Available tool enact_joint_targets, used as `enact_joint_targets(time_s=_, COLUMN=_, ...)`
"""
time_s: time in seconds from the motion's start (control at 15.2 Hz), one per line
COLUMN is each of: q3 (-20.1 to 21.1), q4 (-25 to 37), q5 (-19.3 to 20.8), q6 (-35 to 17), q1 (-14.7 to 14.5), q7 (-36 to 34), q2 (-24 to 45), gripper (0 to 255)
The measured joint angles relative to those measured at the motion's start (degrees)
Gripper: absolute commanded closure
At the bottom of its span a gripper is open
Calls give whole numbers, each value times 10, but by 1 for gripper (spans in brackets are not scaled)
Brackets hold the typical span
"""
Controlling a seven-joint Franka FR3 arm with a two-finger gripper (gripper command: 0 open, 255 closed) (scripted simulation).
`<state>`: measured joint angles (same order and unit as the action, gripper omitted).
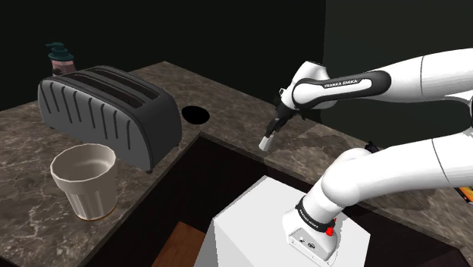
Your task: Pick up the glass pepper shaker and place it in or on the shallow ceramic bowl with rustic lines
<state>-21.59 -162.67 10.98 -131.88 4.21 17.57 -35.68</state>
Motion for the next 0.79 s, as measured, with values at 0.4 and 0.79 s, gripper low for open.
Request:
enact_joint_targets(time_s=0.4, q3=-5, q4=-11, q5=1, q6=-28, q1=-2, q7=1, q2=17, gripper=0)
enact_joint_targets(time_s=0.79, q3=-5, q4=-11, q5=1, q6=-28, q1=-2, q7=1, q2=17, gripper=255)
